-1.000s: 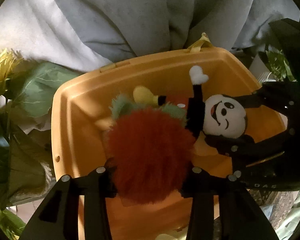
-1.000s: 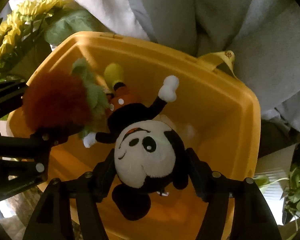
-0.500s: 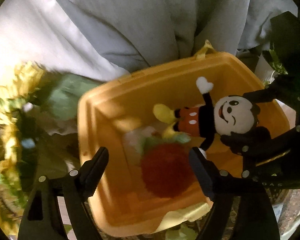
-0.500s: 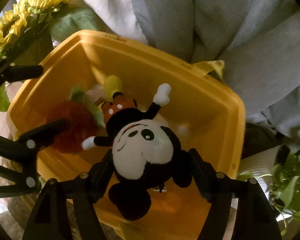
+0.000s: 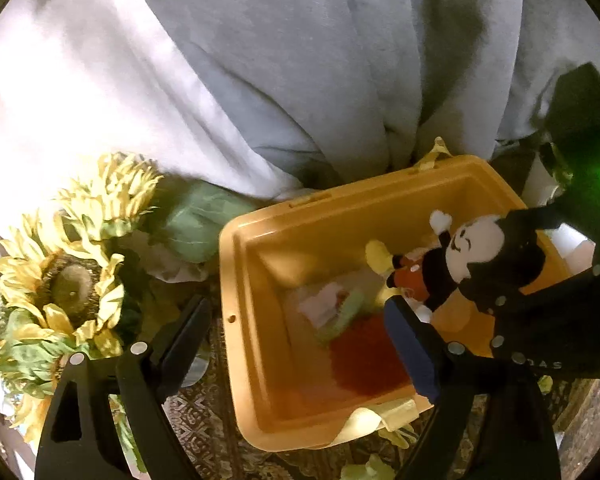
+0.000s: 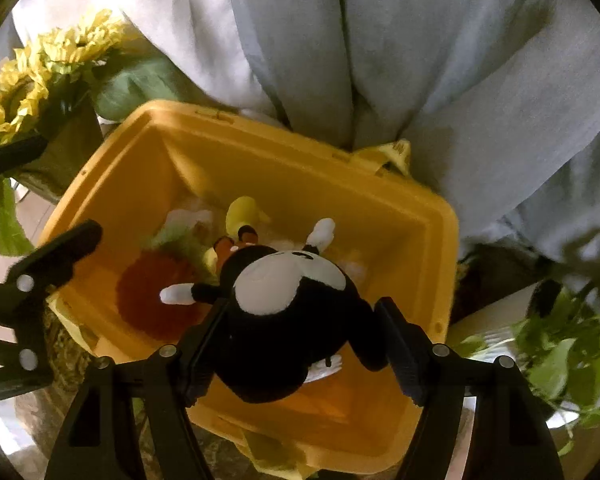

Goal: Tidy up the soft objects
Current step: 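Open the left tool releasing the pompom while the right tool drops Mickey into the crate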

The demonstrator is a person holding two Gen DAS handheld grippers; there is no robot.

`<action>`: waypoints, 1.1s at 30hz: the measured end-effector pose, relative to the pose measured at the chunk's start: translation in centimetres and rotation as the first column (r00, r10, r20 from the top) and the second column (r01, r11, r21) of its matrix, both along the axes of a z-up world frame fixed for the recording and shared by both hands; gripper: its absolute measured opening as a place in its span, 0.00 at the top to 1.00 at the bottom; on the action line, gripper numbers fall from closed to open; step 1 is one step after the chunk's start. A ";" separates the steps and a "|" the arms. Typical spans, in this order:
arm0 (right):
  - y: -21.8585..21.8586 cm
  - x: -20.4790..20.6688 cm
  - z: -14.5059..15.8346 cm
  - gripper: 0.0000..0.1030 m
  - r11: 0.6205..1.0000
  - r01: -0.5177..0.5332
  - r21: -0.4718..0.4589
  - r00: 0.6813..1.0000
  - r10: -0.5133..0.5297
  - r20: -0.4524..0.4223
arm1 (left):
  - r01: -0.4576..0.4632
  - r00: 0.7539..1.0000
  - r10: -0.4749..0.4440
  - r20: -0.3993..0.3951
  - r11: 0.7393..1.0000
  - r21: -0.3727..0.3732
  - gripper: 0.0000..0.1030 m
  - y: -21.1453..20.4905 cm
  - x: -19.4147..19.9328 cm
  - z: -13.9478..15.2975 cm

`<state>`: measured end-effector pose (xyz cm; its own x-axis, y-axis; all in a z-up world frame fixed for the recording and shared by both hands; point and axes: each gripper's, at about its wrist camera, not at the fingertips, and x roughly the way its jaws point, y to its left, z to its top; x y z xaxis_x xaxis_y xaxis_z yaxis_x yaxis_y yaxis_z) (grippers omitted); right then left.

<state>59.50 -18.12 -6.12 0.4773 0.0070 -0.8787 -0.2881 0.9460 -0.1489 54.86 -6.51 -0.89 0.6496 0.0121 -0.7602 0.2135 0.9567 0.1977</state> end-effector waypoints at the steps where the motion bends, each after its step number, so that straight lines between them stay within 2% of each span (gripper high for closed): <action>1: -0.1 -0.1 -0.2 0.29 1.000 -0.002 0.001 1.000 0.002 -0.011 | 0.000 1.000 0.000 0.006 1.000 0.007 0.14 0.0 -0.1 0.0; 5: -0.1 0.6 -1.3 0.29 1.000 -0.007 0.006 0.999 0.007 -0.045 | 0.002 1.000 -0.003 0.011 1.000 0.025 0.14 -0.8 0.0 -0.5; 9: -0.6 1.1 -2.2 0.29 1.000 0.004 0.019 0.996 -0.002 -0.093 | -0.006 1.000 0.006 -0.016 1.000 0.015 0.14 -0.9 0.6 -1.1; 12: -0.9 0.9 -2.1 0.29 0.997 0.002 0.075 0.990 0.009 -0.139 | -0.004 0.999 0.004 -0.032 1.000 0.006 0.14 -0.9 0.8 -1.4; 18: -1.0 0.7 -1.3 0.29 0.993 -0.027 0.115 0.984 0.047 -0.170 | -0.010 0.999 0.009 -0.033 1.000 -0.015 0.12 -1.2 1.0 -0.9; 33: -2.3 0.8 0.5 0.29 0.992 -0.006 0.125 0.988 0.025 -0.153 | -0.018 1.000 0.018 -0.014 0.999 -0.042 0.11 -2.1 1.0 0.4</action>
<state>60.28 -20.41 -5.59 0.3353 0.1268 -0.9335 -0.3129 0.9496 0.0166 55.84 -8.64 -0.50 0.6393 -0.0086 -0.7689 0.1984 0.9679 0.1541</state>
